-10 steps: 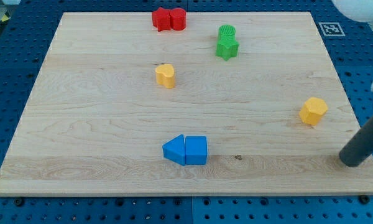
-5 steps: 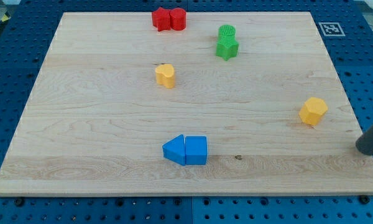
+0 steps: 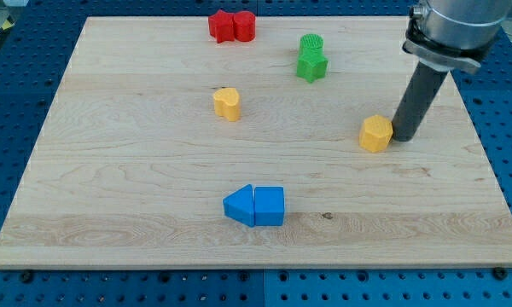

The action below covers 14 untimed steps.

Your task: Move the yellow hexagon to the center of the board

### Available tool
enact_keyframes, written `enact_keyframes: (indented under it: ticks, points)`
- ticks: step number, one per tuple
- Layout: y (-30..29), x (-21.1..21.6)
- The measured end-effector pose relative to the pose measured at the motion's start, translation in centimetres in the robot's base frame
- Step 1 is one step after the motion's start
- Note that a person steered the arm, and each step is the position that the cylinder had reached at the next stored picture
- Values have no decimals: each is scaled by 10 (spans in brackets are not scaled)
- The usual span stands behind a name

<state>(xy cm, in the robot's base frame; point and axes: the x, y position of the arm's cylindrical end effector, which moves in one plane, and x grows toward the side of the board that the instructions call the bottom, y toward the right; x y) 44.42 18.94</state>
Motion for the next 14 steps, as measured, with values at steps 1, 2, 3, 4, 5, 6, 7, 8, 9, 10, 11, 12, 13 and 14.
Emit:
enact_keyframes:
  ticks: [1, 2, 3, 4, 5, 6, 7, 8, 9, 10, 11, 12, 13, 14]
  points:
    - [-18, -9]
    - [-44, -8]
    - [-16, 11]
    - [-6, 30]
    - [-49, 34]
    - [-90, 35]
    - [-127, 24]
    - [-162, 7]
    - [-155, 12]
    - [-110, 33]
    - [-72, 11]
    - [-78, -20]
    - [-113, -28]
    - [-147, -32]
